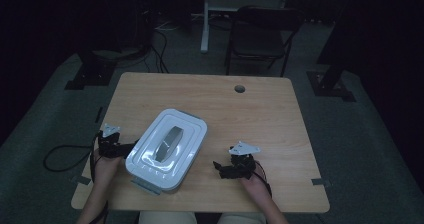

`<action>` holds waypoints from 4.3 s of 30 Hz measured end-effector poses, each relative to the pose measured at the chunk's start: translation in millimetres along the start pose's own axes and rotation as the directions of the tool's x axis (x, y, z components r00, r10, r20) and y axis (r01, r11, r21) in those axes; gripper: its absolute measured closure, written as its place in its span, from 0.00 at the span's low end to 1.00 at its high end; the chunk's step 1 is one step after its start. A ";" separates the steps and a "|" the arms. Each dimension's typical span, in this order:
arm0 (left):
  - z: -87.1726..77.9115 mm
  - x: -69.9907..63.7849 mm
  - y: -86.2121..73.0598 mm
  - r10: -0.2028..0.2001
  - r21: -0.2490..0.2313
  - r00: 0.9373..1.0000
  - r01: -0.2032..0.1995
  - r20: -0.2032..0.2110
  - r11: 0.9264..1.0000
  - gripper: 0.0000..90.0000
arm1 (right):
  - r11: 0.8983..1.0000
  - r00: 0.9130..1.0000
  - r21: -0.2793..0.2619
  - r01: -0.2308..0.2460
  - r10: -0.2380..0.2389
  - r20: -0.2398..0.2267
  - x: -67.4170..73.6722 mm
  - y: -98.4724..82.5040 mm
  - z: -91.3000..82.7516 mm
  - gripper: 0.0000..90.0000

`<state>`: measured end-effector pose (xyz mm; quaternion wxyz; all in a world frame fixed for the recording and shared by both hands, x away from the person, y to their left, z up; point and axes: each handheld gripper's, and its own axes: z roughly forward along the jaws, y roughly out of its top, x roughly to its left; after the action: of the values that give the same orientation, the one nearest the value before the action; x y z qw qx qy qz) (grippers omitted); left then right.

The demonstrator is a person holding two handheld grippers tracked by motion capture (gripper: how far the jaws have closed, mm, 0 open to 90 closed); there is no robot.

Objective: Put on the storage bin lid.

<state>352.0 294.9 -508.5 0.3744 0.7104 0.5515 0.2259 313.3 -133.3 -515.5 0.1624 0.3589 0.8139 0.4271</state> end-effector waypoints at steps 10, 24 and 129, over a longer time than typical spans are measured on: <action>7.4 -13.3 -3.8 0.024 0.040 0.999 -0.025 0.032 0.999 0.01 | 1.000 1.000 -0.007 -0.021 0.022 0.016 -3.3 -0.3 -1.6 0.14; -1.1 -28.1 -8.4 0.056 0.060 0.998 -0.059 0.043 0.996 0.01 | 0.999 0.999 -0.019 -0.037 0.038 0.034 1.0 0.9 1.0 0.16; -36.5 -3.3 -29.0 -0.045 0.024 0.997 0.046 -0.064 0.999 0.01 | 0.949 0.811 -0.130 -0.287 0.313 0.495 -114.2 -78.2 -123.2 0.14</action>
<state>306.4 305.3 -508.3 0.3527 0.6950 0.5819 0.2324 286.9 -316.7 -512.0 0.3111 0.5784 0.6642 0.3571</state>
